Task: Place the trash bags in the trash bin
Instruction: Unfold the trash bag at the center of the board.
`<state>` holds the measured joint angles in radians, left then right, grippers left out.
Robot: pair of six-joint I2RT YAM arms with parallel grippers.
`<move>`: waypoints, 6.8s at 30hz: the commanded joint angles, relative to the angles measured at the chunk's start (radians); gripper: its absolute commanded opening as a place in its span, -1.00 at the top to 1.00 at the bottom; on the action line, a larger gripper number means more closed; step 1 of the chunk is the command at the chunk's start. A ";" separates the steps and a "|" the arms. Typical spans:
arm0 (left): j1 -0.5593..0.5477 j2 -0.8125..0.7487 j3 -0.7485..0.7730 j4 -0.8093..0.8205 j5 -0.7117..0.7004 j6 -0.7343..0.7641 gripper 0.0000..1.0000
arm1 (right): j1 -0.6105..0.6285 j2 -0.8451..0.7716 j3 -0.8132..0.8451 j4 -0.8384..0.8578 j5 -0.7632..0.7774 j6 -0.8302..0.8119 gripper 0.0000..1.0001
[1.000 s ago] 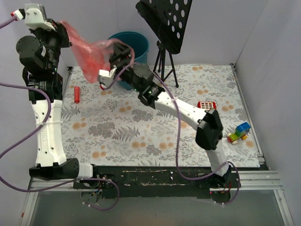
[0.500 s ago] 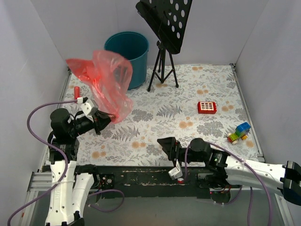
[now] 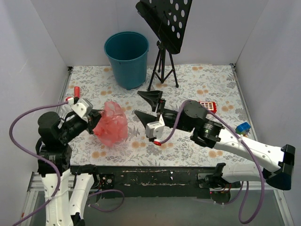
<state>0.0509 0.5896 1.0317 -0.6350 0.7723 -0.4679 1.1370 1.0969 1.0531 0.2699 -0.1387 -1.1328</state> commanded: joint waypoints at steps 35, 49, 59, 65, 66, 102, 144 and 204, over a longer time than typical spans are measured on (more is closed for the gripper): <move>0.003 0.207 0.413 -0.264 -0.713 -0.143 1.00 | 0.187 0.615 0.702 -0.087 0.206 0.749 -0.85; 0.003 0.199 0.530 -0.292 -0.663 -0.207 1.00 | 0.142 0.824 0.808 -0.078 0.356 0.812 -0.73; 0.003 0.217 0.591 -0.230 -0.850 -0.181 1.00 | 0.052 0.804 0.618 0.021 0.507 0.713 -0.50; 0.003 0.200 0.513 -0.219 -1.005 -0.170 1.00 | 0.027 0.660 0.449 0.097 0.411 0.555 -0.02; 0.004 0.196 0.487 -0.224 -1.022 -0.184 1.00 | 0.029 0.622 0.408 0.120 0.378 0.515 0.20; 0.003 0.085 0.355 -0.040 -0.287 -0.046 1.00 | -0.057 0.660 0.582 0.089 -0.262 0.892 -0.61; 0.004 0.107 0.320 0.104 -0.637 -0.017 1.00 | -0.008 0.341 -0.047 0.221 0.385 0.478 -0.71; 0.006 0.372 0.047 -0.310 -0.881 -0.216 1.00 | -0.276 0.425 0.424 -0.713 0.240 0.881 0.97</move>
<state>0.0505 0.8833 1.0939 -0.8673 0.1017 -0.5941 0.8631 1.5158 1.3621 -0.2115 0.0685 -0.2722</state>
